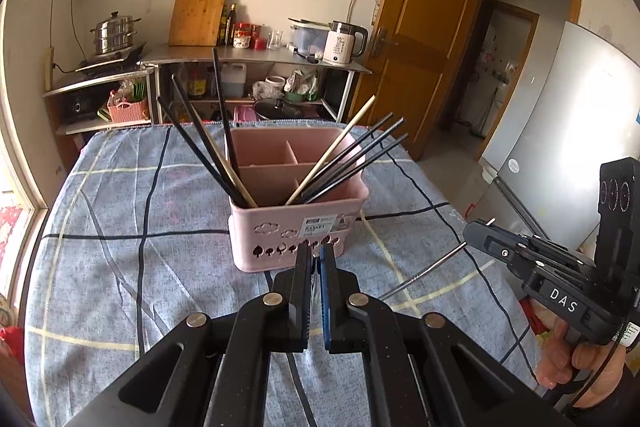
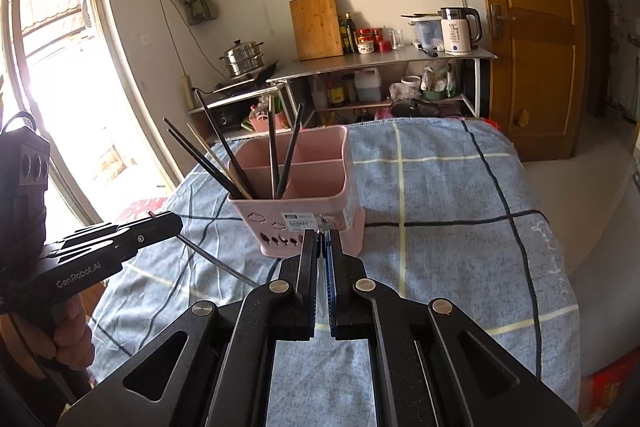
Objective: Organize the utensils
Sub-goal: 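Lift both metal chopsticks and carry them over the pink basket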
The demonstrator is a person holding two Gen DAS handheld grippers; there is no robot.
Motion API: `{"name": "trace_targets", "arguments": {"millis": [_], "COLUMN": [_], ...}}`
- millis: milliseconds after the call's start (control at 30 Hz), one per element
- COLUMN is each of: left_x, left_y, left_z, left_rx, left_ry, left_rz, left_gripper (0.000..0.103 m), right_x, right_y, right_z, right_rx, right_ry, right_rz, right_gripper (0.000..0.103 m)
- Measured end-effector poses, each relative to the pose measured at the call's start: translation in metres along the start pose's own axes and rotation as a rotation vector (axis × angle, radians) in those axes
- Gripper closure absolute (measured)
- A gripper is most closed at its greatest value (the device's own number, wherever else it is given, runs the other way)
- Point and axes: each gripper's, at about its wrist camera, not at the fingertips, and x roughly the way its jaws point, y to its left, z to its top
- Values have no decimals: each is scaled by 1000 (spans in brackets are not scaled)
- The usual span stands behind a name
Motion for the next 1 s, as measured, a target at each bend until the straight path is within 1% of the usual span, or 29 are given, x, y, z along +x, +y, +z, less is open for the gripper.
{"name": "trace_targets", "arguments": {"millis": [100,200,367,567,733,1000], "left_x": [4,3,0,-13,-30,-55], "left_y": [2,2,2,6,10,18], "left_z": [-8,-9,-8,1,20,68], "left_rx": [-10,-9,-13,-22,-16,-1], "left_ry": [11,15,19,5,-25,-94], "left_rz": [1,-1,-6,-25,-21,-3], "left_gripper": [100,100,100,100,100,100], "right_x": [3,1,-2,-10,-18,-26], "right_y": [-3,-4,-3,4,12,34], "right_z": [-7,-10,-6,3,18,55], "right_rx": [8,4,0,-19,-26,-65], "right_ry": [20,18,15,-6,-38,-109], "right_rz": [2,0,3,20,51,91], "right_gripper": [99,99,99,99,99,99]}}
